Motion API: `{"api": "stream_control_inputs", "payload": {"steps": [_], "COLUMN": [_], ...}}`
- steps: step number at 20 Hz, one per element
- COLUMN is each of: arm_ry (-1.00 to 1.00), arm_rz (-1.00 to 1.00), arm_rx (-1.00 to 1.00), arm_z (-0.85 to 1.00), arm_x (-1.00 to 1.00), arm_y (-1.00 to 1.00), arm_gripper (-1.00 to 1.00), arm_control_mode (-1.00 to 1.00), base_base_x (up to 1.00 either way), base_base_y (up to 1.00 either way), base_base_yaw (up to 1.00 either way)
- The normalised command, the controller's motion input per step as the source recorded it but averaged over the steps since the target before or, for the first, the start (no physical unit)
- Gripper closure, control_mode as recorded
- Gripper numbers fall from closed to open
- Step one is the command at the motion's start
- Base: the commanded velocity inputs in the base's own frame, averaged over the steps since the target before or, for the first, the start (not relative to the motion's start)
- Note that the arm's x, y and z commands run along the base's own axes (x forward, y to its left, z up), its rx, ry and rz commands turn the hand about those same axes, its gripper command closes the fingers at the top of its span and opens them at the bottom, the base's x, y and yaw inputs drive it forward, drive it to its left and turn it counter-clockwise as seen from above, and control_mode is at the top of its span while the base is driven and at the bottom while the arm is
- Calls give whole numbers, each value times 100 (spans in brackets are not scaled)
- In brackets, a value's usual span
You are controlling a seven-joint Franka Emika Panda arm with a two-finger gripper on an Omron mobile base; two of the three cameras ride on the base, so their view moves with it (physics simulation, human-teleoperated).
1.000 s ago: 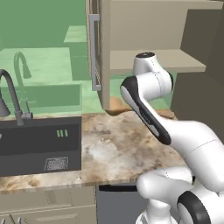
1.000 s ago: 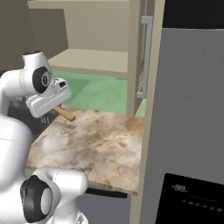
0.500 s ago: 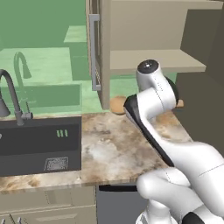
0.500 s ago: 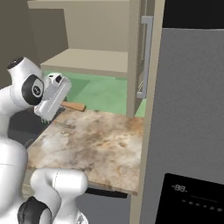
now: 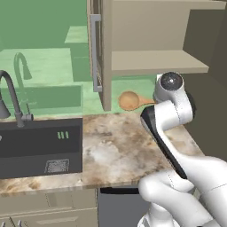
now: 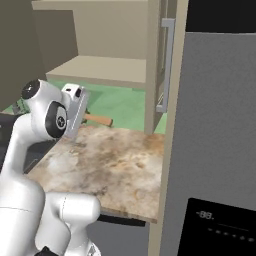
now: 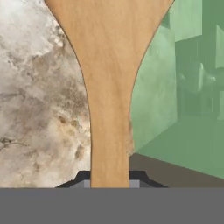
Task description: Organize the utensils by type. Pick up the wooden spoons from the counter and place them in the open cabinet. Then pick up the metallic utensils from the counter and place them in the open drawer.
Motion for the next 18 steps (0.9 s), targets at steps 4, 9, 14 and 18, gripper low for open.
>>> {"api": "stream_control_inputs", "payload": {"steps": [4, 9, 14, 18], "arm_ry": [0, -8, -17, -30], "arm_rz": [11, 20, 20, 13], "arm_rx": [0, 0, 0, -1], "arm_z": [53, 57, 39, 33], "arm_x": [30, 34, 46, 47], "arm_y": [-17, -8, -1, 0], "arm_gripper": [100, 100, 100, 100], "arm_control_mode": [-100, -100, -100, -100], "base_base_x": [0, 0, 0, 0], "base_base_y": [0, 0, 0, 0], "base_base_yaw": [0, 0, 0, 0]}}
